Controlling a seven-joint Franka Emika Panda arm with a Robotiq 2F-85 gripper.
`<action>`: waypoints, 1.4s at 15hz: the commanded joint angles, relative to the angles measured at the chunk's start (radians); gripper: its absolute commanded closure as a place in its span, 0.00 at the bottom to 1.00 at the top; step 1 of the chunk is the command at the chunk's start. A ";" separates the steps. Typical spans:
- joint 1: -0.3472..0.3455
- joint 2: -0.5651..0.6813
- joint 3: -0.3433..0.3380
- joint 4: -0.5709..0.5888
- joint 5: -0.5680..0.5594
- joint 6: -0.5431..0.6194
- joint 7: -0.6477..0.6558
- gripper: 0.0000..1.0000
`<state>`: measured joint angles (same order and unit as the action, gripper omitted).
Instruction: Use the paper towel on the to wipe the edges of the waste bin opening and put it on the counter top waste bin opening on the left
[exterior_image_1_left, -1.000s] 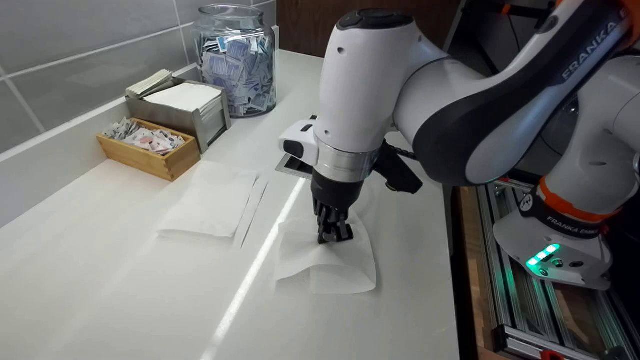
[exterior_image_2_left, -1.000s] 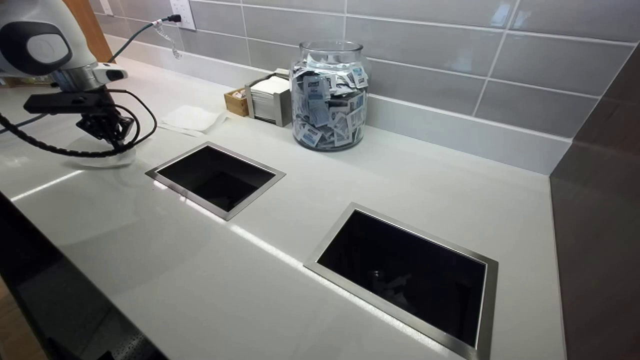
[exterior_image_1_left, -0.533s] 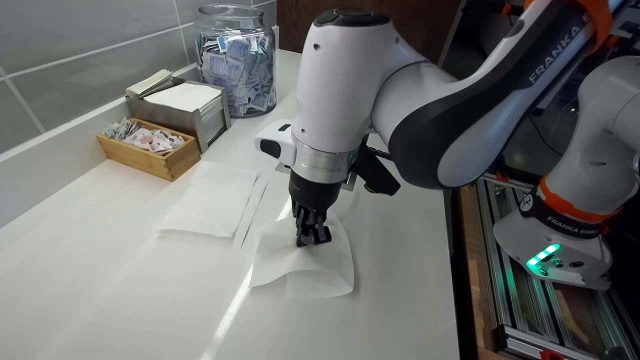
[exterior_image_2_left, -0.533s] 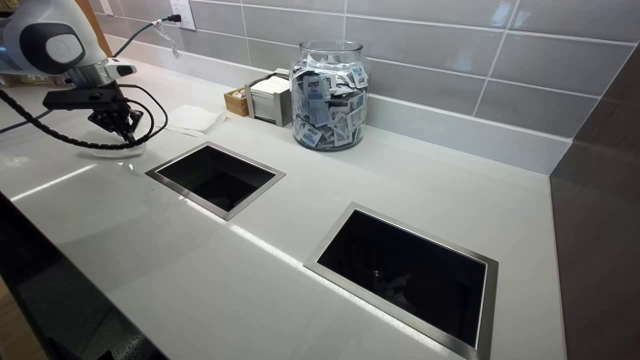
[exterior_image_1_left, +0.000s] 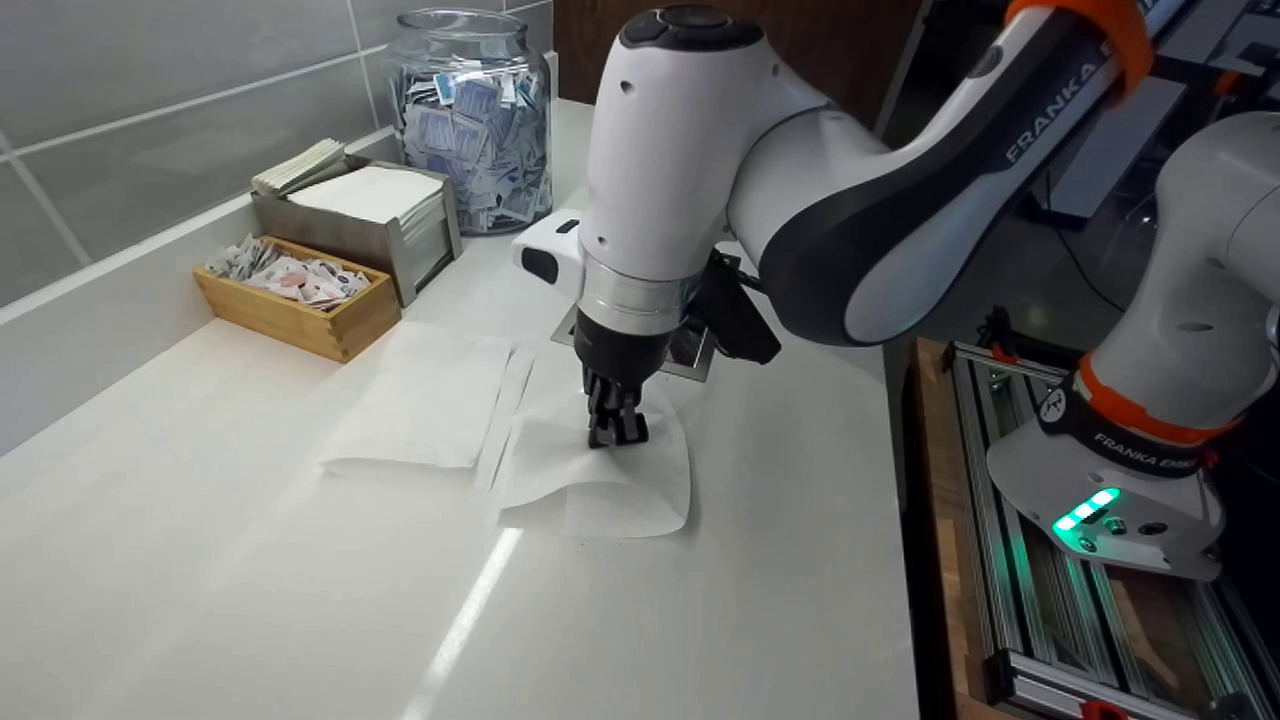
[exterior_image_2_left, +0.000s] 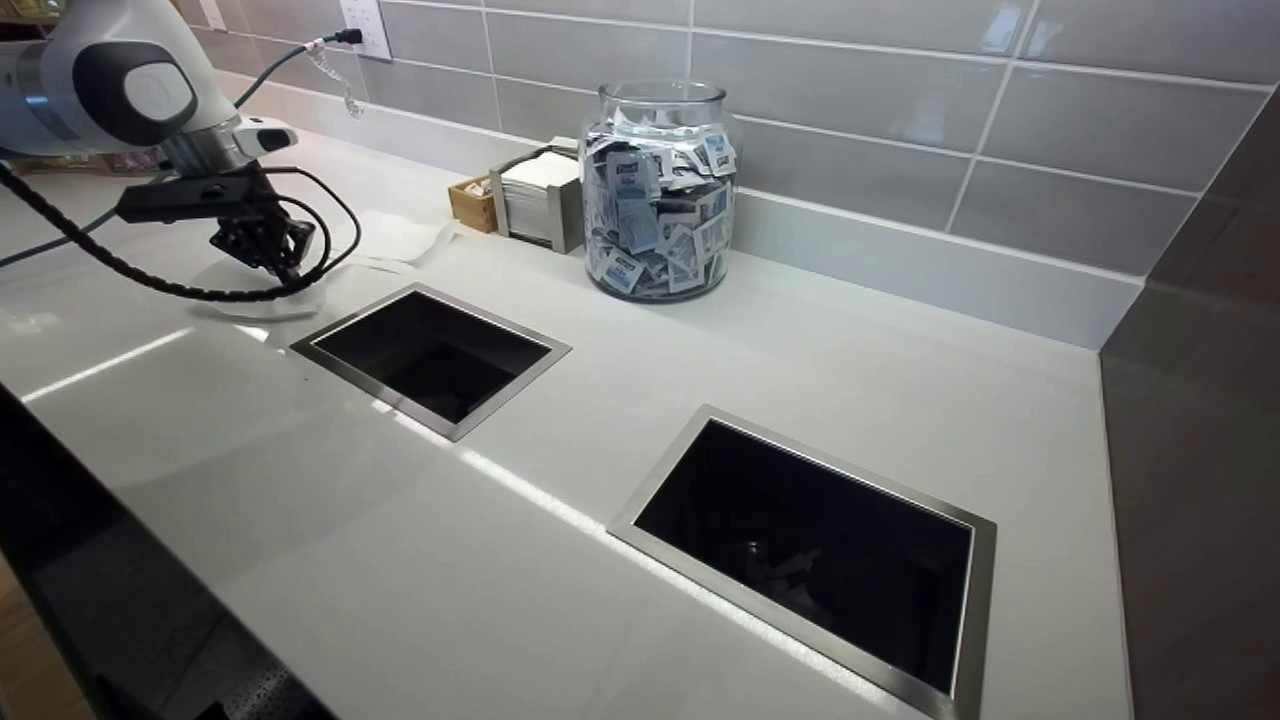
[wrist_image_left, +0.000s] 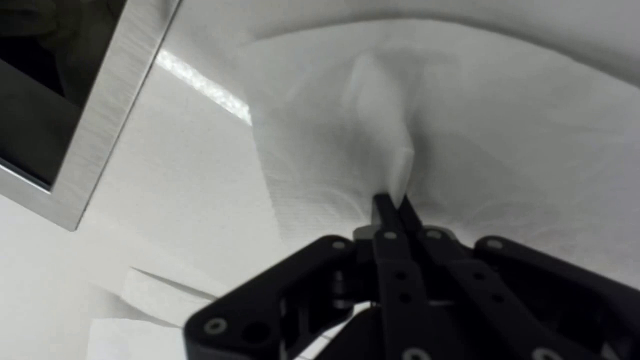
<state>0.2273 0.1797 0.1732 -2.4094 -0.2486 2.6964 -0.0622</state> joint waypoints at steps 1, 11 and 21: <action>-0.012 0.010 0.049 -0.019 0.109 -0.054 -0.071 1.00; 0.026 0.048 0.018 0.024 0.026 0.031 -0.029 1.00; 0.008 0.025 0.099 0.029 0.179 -0.121 -0.109 1.00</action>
<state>0.2399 0.1844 0.2243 -2.3821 -0.1738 2.6032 -0.1050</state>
